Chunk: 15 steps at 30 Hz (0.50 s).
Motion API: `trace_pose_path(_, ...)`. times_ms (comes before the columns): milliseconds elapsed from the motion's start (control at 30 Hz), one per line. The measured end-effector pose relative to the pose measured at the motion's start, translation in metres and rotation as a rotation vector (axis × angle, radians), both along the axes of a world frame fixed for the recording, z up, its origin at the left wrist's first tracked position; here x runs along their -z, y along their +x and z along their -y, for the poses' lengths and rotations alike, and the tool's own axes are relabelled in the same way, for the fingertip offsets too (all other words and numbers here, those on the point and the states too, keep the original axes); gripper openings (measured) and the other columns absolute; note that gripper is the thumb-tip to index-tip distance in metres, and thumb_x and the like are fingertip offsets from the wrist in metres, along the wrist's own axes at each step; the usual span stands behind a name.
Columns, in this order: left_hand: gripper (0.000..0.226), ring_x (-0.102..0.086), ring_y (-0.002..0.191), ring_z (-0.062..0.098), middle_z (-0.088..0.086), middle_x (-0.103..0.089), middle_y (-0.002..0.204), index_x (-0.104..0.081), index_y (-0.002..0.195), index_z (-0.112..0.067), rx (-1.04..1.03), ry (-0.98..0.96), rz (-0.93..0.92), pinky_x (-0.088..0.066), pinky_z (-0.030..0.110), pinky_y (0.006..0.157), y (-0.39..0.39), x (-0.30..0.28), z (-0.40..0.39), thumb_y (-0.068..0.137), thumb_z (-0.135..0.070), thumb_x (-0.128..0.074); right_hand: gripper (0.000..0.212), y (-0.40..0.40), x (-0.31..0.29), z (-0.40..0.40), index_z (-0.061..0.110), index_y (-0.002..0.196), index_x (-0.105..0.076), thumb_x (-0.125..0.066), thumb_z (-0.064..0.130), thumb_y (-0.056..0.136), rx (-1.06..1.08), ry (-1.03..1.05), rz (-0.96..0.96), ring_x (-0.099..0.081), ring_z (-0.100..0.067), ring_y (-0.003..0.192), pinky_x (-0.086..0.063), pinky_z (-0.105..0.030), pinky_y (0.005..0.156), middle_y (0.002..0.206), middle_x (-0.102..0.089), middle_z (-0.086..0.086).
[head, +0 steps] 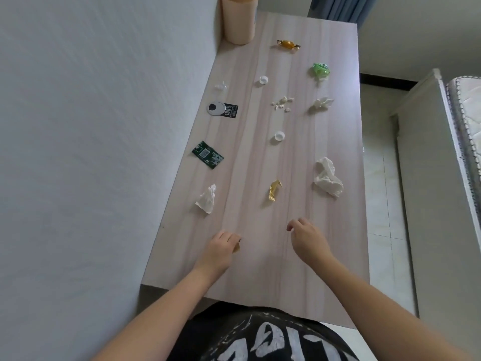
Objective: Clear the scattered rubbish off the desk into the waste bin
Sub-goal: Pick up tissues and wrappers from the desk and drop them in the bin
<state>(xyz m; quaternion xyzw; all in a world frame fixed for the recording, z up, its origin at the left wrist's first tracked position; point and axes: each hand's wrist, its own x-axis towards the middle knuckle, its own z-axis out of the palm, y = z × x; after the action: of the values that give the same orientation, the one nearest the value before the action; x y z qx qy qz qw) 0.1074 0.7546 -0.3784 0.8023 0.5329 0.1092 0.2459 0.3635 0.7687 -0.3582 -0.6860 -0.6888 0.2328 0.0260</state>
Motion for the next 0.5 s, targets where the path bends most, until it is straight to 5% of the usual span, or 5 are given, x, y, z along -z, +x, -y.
trace_pose_path(133, 0.018, -0.054, 0.067, 0.031, 0.008, -0.057, 0.072, -0.058, 0.079, -0.008, -0.052, 0.109, 0.008, -0.035, 0.035, 0.067, -0.018, -0.018, -0.030, 0.081, -0.014, -0.041, 0.021, -0.024, -0.012, -0.031, 0.015, 0.087, -0.057, -0.037, 0.022, 0.091, 0.054, 0.022, -0.030, -0.054, -0.024, 0.077, -0.039, -0.033, 0.063, 0.084, -0.060, -0.003)
trace_pose_path(200, 0.021, -0.051, 0.071, 0.026, 0.004, -0.055, 0.074, -0.054, 0.080, -0.011, -0.066, 0.138, -0.013, -0.039, 0.037, 0.069, -0.029, -0.026, -0.047, 0.082, -0.028, -0.042, 0.020, -0.034, -0.016, -0.046, 0.016, 0.091, -0.054, -0.039, 0.030, 0.092, 0.070, 0.064, -0.018, -0.055, -0.025, 0.069, -0.038, -0.032, 0.057, 0.079, -0.057, -0.001)
trace_pose_path(333, 0.043, -0.044, 0.076, 0.024, 0.008, -0.052, 0.078, -0.052, 0.079, -0.010, -0.167, 0.092, -0.055, -0.042, 0.034, 0.058, -0.043, -0.030, -0.077, 0.088, -0.049, -0.038, 0.037, -0.048, -0.015, -0.075, 0.021, 0.125, -0.039, -0.043, 0.040, 0.094, 0.142, 0.062, -0.035, -0.060, -0.031, 0.076, -0.045, -0.035, 0.059, 0.113, -0.052, -0.004)
trace_pose_path(500, 0.029, -0.053, 0.068, 0.035, 0.013, -0.054, 0.072, -0.059, 0.077, -0.005, -0.352, 0.046, -0.008, -0.040, 0.035, 0.049, -0.050, -0.023, -0.104, 0.094, -0.026, -0.050, 0.068, -0.053, 0.003, -0.107, 0.032, 0.143, -0.013, -0.052, 0.047, 0.090, 0.191, -0.062, -0.029, -0.060, -0.038, 0.096, -0.044, -0.035, 0.065, 0.142, -0.026, -0.009)
